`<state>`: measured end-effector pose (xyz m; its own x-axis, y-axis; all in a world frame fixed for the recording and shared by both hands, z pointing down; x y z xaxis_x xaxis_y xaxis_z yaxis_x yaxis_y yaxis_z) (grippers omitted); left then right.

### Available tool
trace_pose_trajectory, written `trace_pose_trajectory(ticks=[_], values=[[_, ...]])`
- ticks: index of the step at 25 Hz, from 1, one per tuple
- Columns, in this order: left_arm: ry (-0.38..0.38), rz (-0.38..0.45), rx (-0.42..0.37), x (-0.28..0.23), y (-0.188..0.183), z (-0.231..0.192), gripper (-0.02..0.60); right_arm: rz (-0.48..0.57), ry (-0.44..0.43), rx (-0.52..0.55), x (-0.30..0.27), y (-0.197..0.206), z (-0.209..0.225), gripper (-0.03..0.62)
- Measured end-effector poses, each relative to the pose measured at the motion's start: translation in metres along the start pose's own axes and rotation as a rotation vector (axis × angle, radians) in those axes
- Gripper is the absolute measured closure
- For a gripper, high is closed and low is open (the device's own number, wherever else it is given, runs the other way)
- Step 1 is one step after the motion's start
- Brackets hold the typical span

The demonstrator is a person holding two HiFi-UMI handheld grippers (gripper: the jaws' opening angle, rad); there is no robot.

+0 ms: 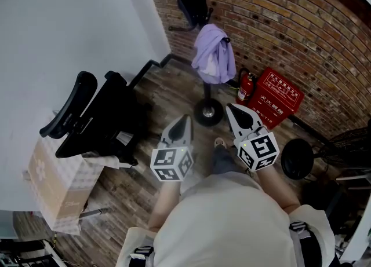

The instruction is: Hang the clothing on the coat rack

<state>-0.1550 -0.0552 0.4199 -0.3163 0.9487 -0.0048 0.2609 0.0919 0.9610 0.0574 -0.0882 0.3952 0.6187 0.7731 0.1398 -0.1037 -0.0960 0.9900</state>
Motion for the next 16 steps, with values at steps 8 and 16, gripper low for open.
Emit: trace_pose_trajectory(ticks=[8, 16], values=[[-0.005, -0.009, -0.004, -0.0028, 0.0028, 0.0010, 0.566, -0.005, -0.007, -0.019, -0.0016, 0.0038, 0.0022, 0.595], [-0.002, -0.010, 0.006, -0.0046, 0.0038, -0.0001, 0.566, 0.002, -0.002, -0.027, -0.0031, 0.0052, 0.0028, 0.595]])
Point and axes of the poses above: the fingertips, and each gripper's own axes: x backward along the fingers, z to its right, y out of its underside, the point moved 9 cm from there along x, backward along the fingers, and after that the axes turned 11 degrees about z, right-handed, at the moved point
